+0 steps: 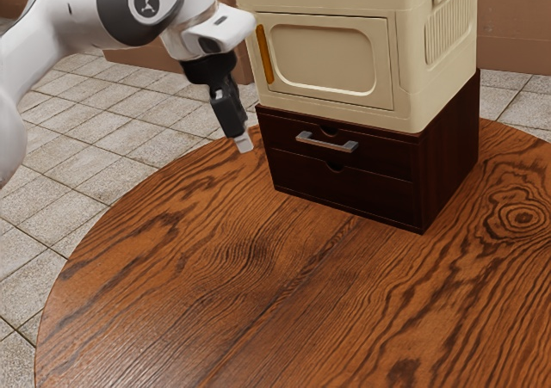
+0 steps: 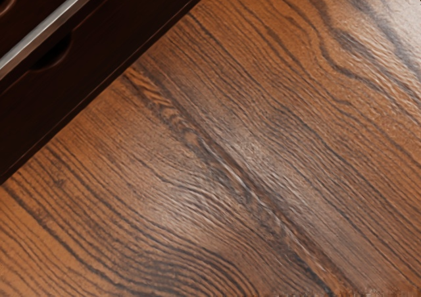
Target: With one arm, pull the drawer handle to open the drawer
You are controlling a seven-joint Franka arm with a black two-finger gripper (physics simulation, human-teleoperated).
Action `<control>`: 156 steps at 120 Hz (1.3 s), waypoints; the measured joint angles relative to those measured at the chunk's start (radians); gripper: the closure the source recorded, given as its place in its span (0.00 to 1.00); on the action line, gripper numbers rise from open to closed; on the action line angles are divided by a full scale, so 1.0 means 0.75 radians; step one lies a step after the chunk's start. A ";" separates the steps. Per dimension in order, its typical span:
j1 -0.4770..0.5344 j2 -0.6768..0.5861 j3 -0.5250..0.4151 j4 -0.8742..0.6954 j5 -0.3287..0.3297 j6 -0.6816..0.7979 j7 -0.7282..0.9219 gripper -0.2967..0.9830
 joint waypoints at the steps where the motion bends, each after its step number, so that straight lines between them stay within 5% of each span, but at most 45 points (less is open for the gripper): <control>1: 0.000 0.002 0.000 -0.002 0.002 0.003 0.013 0.23; 70: -0.141 0.045 0.049 -0.150 0.031 0.164 0.712 0.23; 156: -0.173 0.139 0.084 -0.189 0.025 0.498 1.038 0.23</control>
